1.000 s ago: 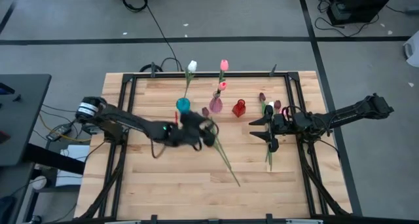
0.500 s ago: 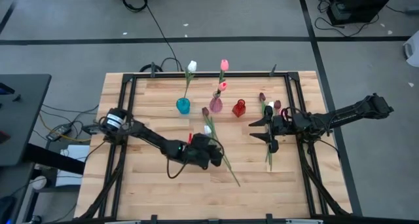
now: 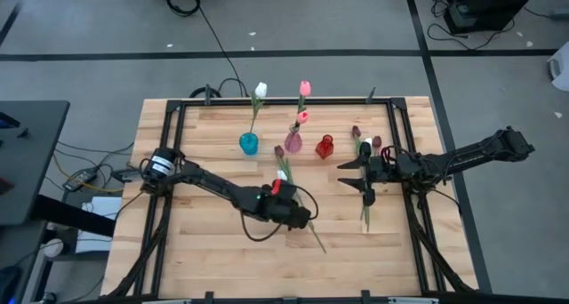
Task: Sort flowers into vase by color
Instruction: Put the left white tulip into the blue vase
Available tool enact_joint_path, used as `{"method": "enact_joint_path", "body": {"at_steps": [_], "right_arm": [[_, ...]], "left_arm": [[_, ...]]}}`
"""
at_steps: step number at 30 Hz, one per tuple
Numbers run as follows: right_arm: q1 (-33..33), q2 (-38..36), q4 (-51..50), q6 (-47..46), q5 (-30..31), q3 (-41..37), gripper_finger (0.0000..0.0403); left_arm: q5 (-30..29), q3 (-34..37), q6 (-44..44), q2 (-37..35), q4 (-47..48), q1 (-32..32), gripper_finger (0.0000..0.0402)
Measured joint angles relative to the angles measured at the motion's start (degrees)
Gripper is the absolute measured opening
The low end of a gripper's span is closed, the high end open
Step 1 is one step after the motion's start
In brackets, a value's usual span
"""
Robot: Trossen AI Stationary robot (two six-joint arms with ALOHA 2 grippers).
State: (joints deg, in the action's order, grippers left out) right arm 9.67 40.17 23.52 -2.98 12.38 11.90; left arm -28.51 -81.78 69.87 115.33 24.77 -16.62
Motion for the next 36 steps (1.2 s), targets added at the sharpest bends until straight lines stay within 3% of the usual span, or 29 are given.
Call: {"method": "enact_joint_path", "body": {"at_steps": [5,10,18,27,30,36], "right_arm": [[0.00,0.92,-0.96,0.20,-0.02,-0.04,0.0194],[-0.03,2.04,0.02,1.64,0.41,-0.02,0.0194],[-0.20,4.06,-0.10,3.54,0.84,0.00,0.0194],[-2.19,7.78,0.69,4.11,-0.17,-0.02,0.0194],[-2.47,9.15,1.39,3.65,-0.26,0.00,0.0194],[-3.36,11.62,2.35,3.36,-0.50,-0.02,0.0194]], "left_arm": [[4.25,0.01,10.28,0.35,2.17,1.28,0.0078],[5.61,0.29,15.71,0.35,2.88,2.73,0.0128],[14.43,0.67,17.27,3.19,1.05,7.88,0.0203],[19.40,0.53,9.93,3.80,0.41,11.50,0.0207],[23.19,0.46,7.99,3.80,1.38,12.33,0.0196],[23.18,0.45,5.88,3.85,2.48,12.50,0.0161]]}}
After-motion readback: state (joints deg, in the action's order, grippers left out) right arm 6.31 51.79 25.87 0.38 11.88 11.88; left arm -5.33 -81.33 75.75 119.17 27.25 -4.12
